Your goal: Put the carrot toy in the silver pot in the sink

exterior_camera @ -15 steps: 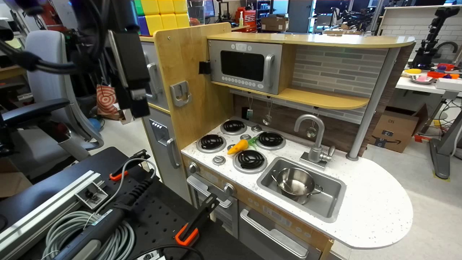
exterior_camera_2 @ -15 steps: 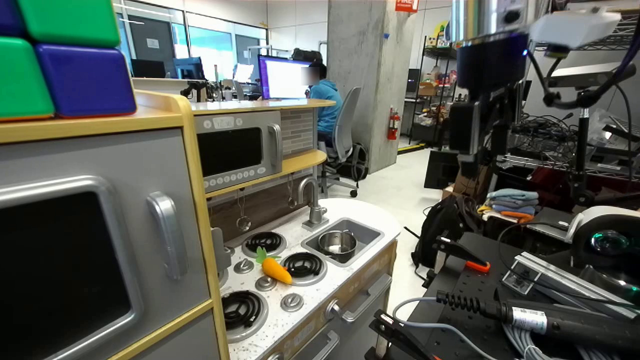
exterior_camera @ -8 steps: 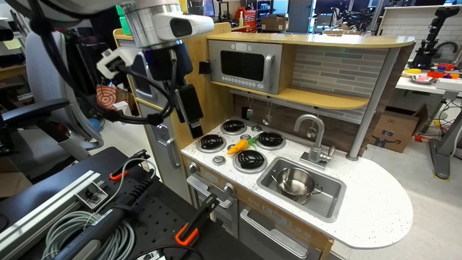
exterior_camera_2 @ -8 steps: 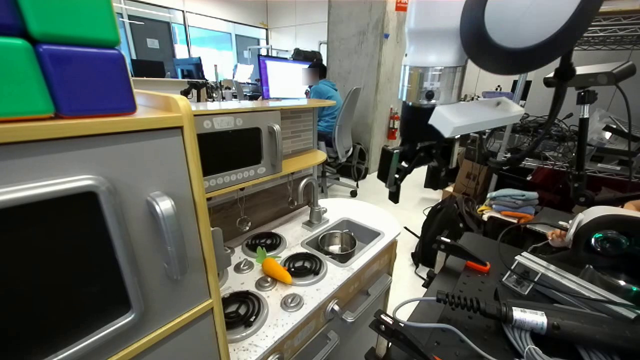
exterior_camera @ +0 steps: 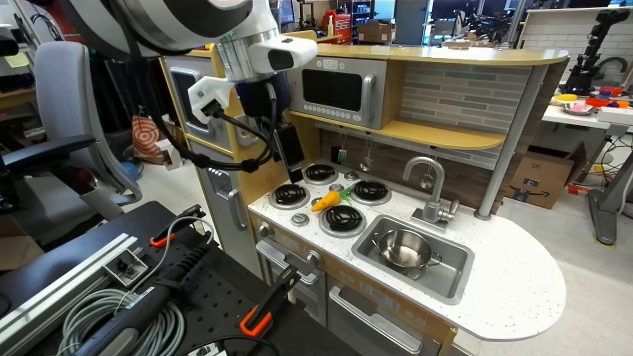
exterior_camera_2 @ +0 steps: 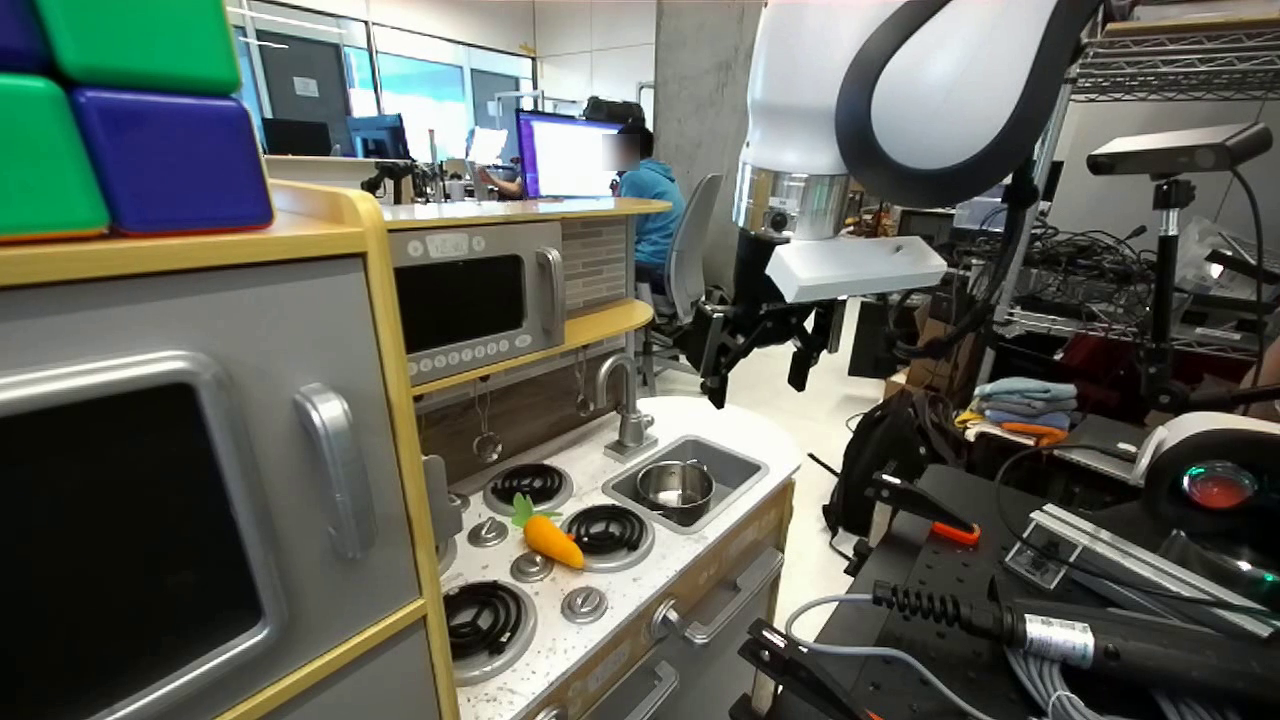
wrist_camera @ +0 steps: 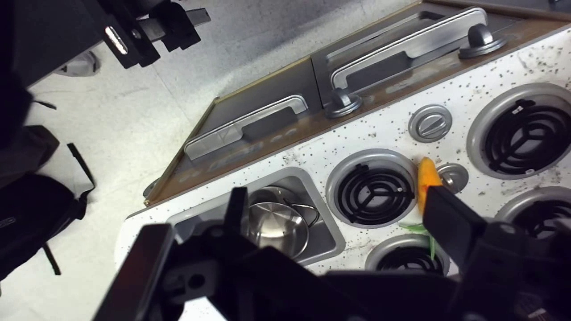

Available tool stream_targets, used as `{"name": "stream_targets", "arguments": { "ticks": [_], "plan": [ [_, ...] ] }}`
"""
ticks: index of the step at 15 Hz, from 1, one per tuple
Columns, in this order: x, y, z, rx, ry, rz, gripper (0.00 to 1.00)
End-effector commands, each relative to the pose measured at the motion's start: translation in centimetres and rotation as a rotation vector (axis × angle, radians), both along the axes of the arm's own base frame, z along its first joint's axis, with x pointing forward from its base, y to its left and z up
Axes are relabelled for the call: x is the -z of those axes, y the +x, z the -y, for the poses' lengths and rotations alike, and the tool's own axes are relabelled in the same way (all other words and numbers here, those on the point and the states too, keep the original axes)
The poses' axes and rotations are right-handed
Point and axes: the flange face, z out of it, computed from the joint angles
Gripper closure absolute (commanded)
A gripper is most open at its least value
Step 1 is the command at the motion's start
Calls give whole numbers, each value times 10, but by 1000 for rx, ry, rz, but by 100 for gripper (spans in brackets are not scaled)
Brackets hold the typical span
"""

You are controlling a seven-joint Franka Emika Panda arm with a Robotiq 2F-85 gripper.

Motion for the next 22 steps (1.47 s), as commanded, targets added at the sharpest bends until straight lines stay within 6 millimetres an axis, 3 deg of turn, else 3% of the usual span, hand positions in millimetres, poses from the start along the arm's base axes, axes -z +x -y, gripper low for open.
{"name": "stream_targets", "arguments": {
  "ticks": [1,3,7,10,15,19,20,22],
  "plan": [
    [0,-2,0,14,-5,23,0],
    [10,4,-5,67,-7,79,0],
    [45,43,-10,144,-23,141,0],
    [83,78,-13,193,-41,185,0],
    [171,121,-34,226,-129,-91,0],
    [189,158,-37,119,-209,-299,0],
    [182,171,-38,78,-229,-318,0],
    [165,196,-38,130,-222,-193,0]
  ]
}}
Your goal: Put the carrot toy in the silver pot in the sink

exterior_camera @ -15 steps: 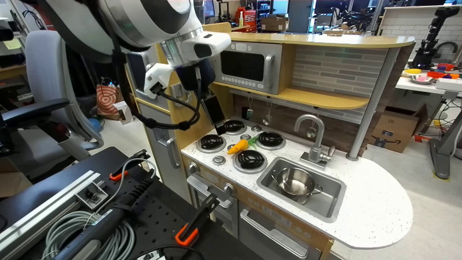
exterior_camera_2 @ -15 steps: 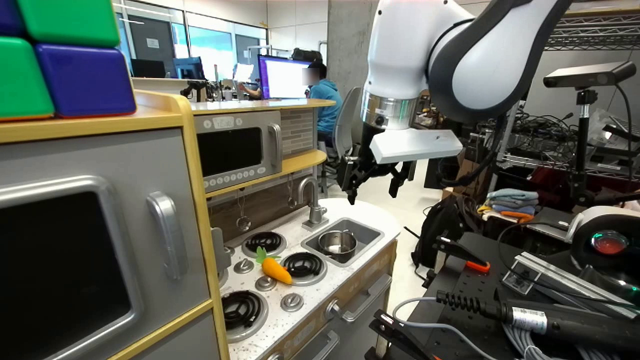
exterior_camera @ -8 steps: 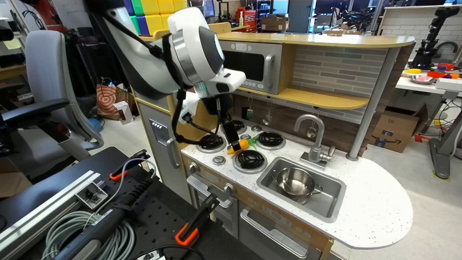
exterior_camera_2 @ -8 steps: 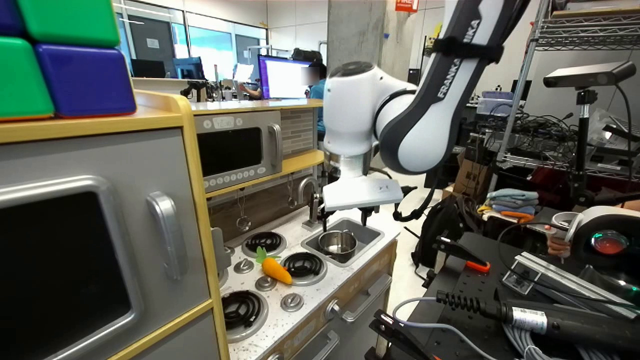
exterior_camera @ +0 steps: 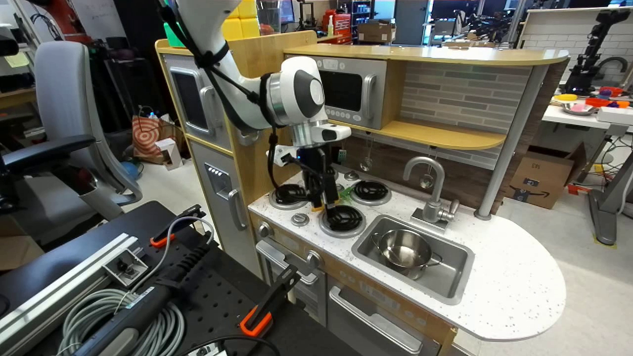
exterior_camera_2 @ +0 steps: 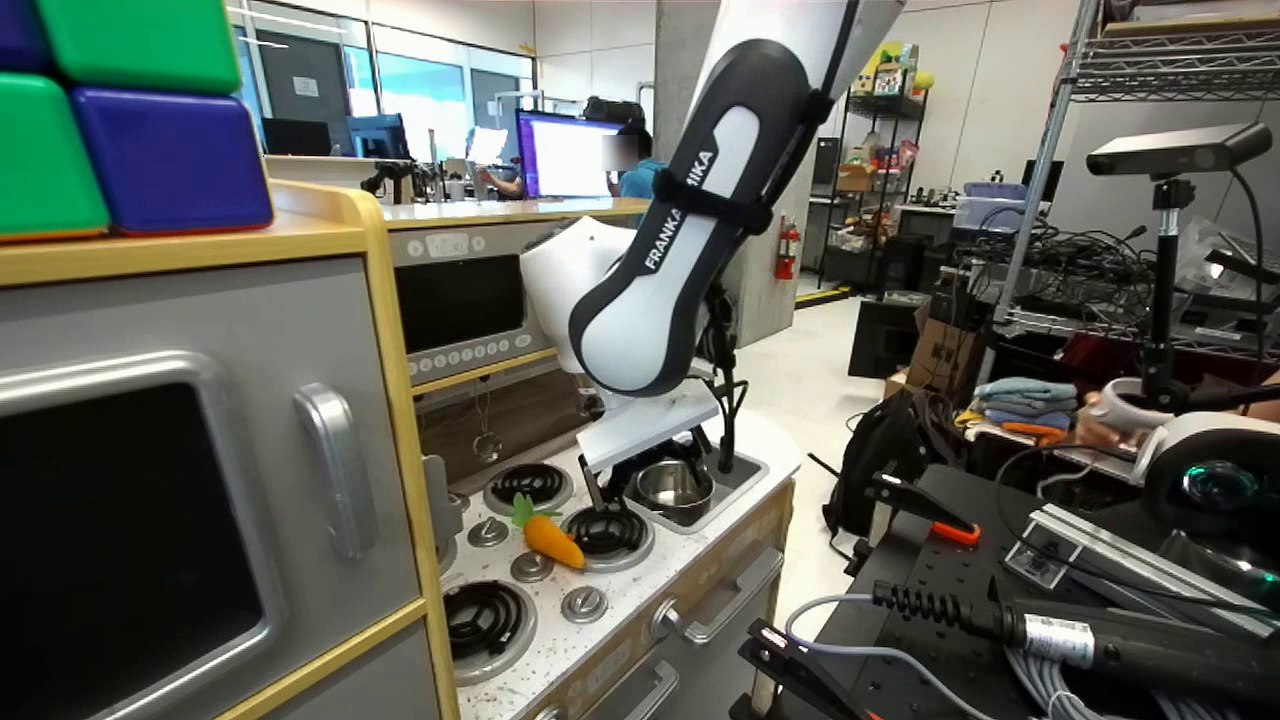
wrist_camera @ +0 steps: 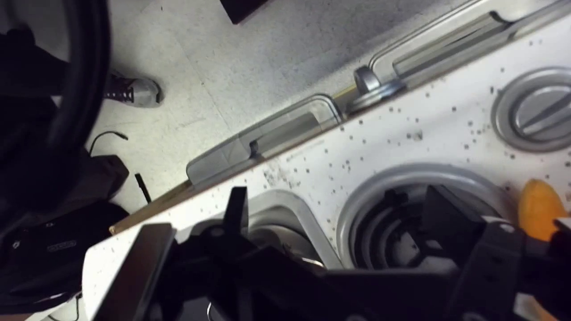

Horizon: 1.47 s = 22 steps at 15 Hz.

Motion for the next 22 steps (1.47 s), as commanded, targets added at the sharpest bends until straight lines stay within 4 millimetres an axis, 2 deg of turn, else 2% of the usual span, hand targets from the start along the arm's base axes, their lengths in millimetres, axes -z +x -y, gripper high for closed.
{"name": "stream_targets", "arguments": {
  "ticks": [1,2,4,7,14,18,22],
  "plan": [
    [-7,14,0,0,-5,30,0],
    [-15,25,0,3,-10,57,0],
    [-22,34,0,2,-12,78,0],
    [-5,30,3,46,52,93,0],
    [31,46,-25,18,203,357,0],
    [50,45,-39,2,245,407,0],
    [62,47,-45,-20,260,430,0]
  ]
}}
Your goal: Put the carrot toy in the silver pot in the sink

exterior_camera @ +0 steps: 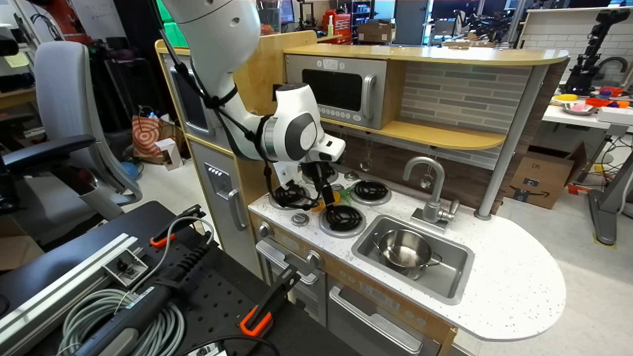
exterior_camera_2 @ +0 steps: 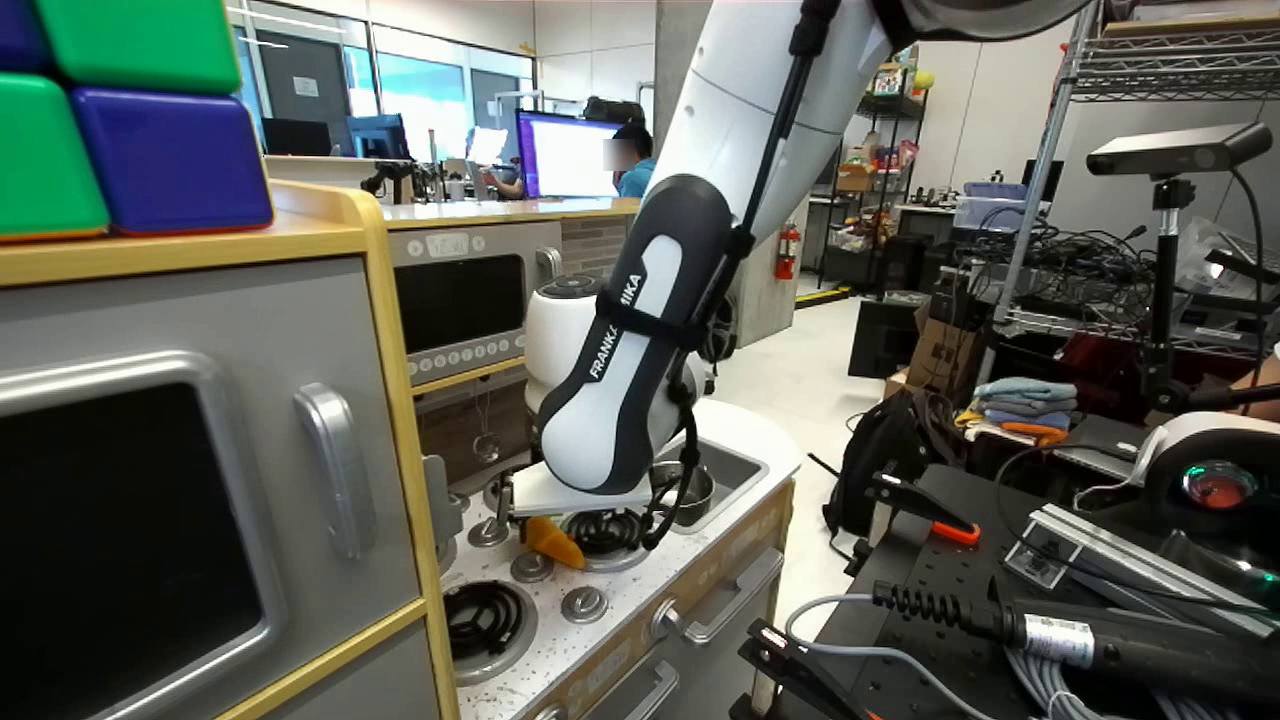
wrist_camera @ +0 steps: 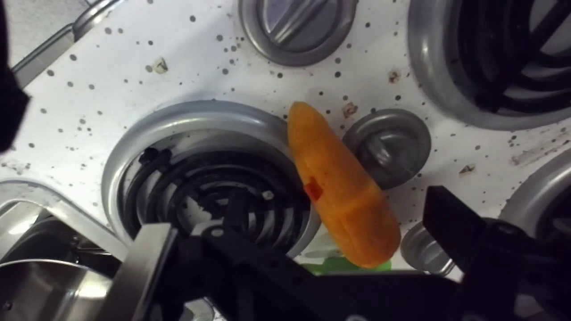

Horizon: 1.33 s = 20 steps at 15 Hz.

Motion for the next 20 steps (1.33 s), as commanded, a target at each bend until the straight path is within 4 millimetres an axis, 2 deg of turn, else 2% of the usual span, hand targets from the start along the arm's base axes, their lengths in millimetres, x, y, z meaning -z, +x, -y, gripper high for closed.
{"name": "stream_targets", "arguments": {
  "ticks": [1,2,4,8,13,16,17,18,20],
  "plan": [
    [10,9,-3,-25,-1,53,4],
    [12,10,-2,-31,-2,59,26],
    [15,12,-1,-35,-5,64,32],
    [19,16,4,-28,0,65,65],
    [7,21,12,-4,22,73,100],
    [-17,19,27,14,46,-24,97],
    [-23,22,40,48,41,-37,100],
    [-27,28,56,95,33,-42,98],
    [-33,38,97,217,9,-68,98]
  ]
}}
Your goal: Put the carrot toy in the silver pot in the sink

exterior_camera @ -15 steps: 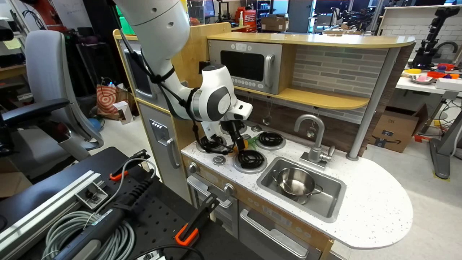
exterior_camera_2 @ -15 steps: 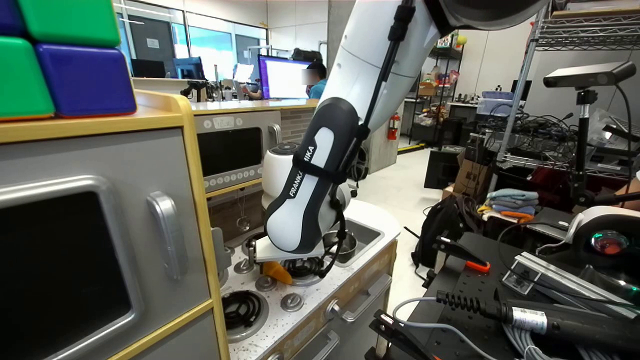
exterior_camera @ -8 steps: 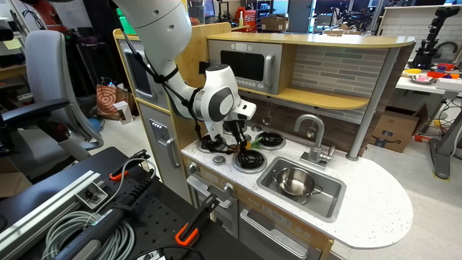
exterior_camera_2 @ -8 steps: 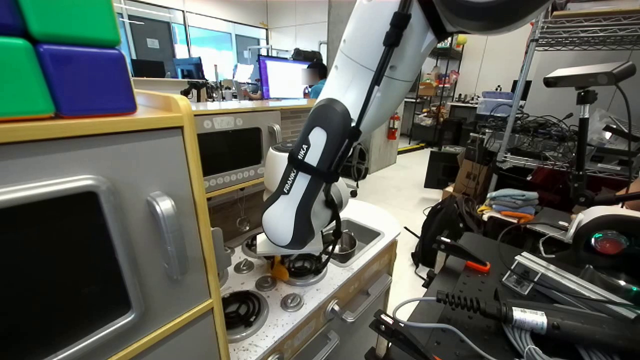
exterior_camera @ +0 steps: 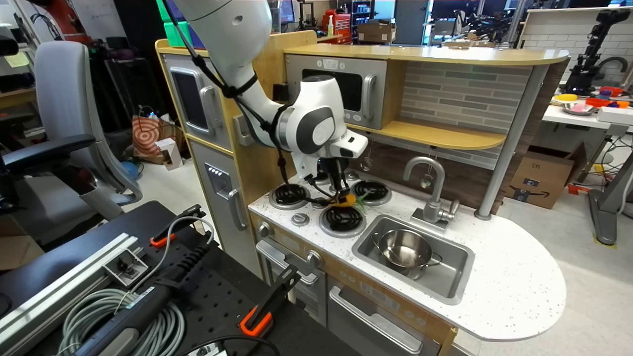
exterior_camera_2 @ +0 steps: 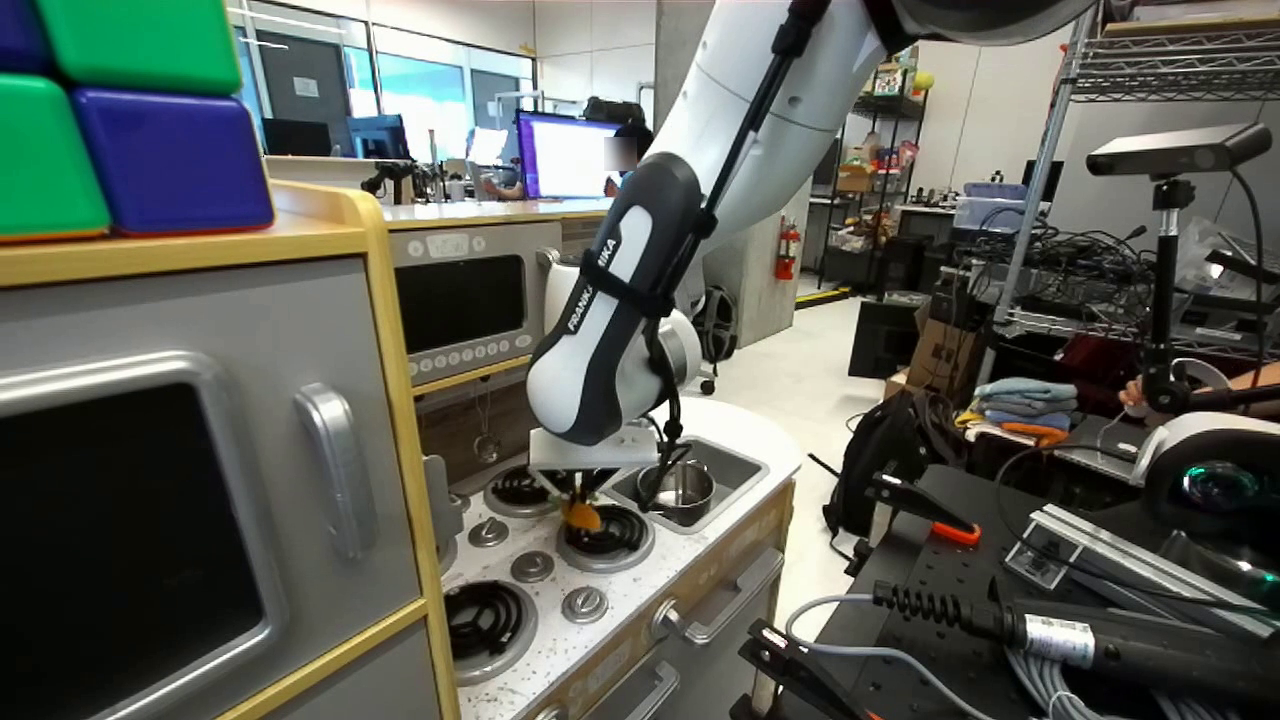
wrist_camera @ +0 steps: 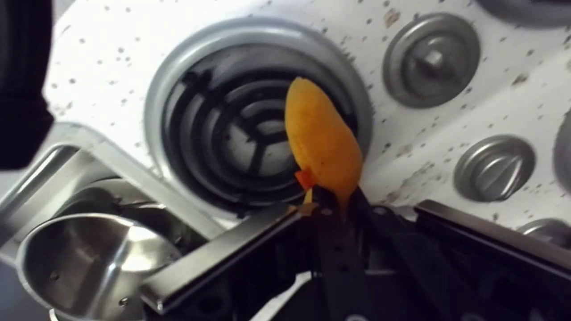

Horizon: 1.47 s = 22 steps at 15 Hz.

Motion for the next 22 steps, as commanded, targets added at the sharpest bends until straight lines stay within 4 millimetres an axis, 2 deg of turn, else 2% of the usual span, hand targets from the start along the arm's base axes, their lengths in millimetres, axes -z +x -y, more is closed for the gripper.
{"name": "stream_targets", "arguments": {
  "ticks": [1,3,5,9,10,12,15,18,19,20,22],
  "plan": [
    [-19,16,72,184,-23,-57,98],
    [-22,22,110,287,-37,-90,98],
    [-26,25,137,371,-40,-117,98],
    [-26,28,156,461,-30,-156,98],
    [-25,29,157,474,-28,-164,67],
    [-25,30,155,492,-20,-175,59],
    [-33,24,143,458,-14,-222,37],
    [-47,2,122,335,-32,-357,12],
    [-59,-10,115,283,-37,-399,6],
    [-65,-17,110,241,-48,-429,1],
    [-84,-31,103,157,-77,-497,0]
  ]
}}
